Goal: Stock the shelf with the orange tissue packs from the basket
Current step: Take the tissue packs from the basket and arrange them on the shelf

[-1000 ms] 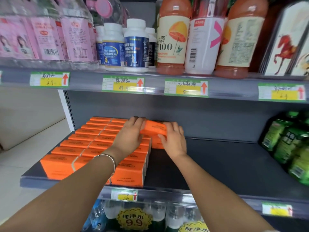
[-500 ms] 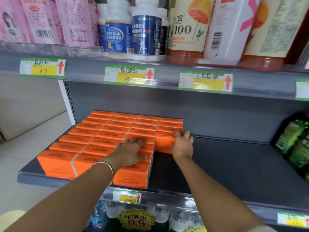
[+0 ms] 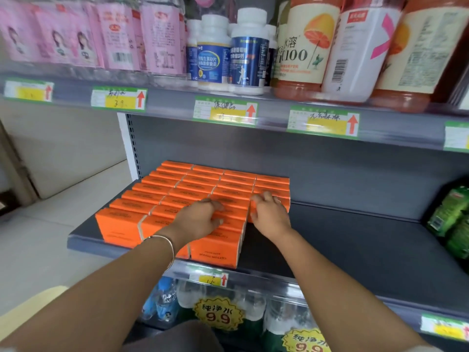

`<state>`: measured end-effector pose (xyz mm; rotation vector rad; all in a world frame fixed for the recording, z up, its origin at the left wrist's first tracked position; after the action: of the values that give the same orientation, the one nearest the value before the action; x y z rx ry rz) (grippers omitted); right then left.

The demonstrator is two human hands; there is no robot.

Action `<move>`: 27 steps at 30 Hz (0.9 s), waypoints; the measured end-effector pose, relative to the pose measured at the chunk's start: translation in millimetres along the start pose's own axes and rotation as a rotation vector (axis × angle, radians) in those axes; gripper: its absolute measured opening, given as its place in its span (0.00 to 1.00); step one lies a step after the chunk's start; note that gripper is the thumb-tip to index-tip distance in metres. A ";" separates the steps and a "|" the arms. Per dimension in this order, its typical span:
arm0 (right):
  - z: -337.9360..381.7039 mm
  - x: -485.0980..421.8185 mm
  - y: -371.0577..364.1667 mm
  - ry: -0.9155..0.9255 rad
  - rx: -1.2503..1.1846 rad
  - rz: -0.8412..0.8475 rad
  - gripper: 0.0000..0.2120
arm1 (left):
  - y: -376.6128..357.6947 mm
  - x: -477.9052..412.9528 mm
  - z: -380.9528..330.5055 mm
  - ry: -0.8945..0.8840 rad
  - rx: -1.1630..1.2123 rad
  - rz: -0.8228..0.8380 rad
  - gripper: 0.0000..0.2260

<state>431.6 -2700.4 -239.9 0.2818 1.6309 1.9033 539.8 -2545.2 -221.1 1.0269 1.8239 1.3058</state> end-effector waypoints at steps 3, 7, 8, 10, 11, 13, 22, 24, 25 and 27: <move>39.4 9.8 7.9 0.128 -0.076 0.064 0.21 | 19.4 32.1 22.8 0.038 -0.046 -0.049 0.16; 110.2 20.1 4.9 0.313 -0.149 0.087 0.18 | 38.3 92.5 73.5 0.138 -0.093 -0.112 0.15; 130.1 23.7 2.1 0.365 -0.154 0.101 0.18 | 42.1 110.9 88.0 0.177 -0.104 -0.121 0.14; 170.8 32.2 -7.4 0.460 -0.149 0.141 0.17 | 47.4 151.4 119.2 0.269 -0.136 -0.140 0.13; 190.6 37.2 -13.8 0.503 -0.149 0.164 0.17 | 48.1 172.6 135.8 0.316 -0.154 -0.143 0.13; 228.5 48.6 -31.0 0.588 -0.128 0.210 0.15 | 45.4 215.0 168.9 0.418 -0.172 -0.131 0.12; 326.6 79.3 -147.9 0.760 0.054 0.509 0.12 | -22.0 312.7 279.0 0.727 -0.018 0.005 0.10; 339.7 78.5 -177.0 0.783 0.067 0.586 0.13 | -43.9 317.1 296.0 0.748 0.027 0.062 0.10; 346.2 77.9 -191.5 0.793 0.069 0.642 0.14 | -54.4 318.7 303.9 0.760 0.043 0.084 0.10; 359.4 76.8 -221.4 0.820 0.083 0.743 0.15 | -75.6 322.1 318.9 0.803 0.089 0.121 0.10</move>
<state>628.7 -2349.6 -388.6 0.1481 2.3609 2.7443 643.5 -2137.4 -405.8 0.7004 2.4367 1.9064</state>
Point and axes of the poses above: each hand's wrist, its own x-axis away from the middle knuckle, its own y-axis out of the back of the hand, z = x × y, the point moved 2 cm from there along -x, towards the middle knuckle, and after that the axes turned 2 degrees about -y, right-handed, at the moved point
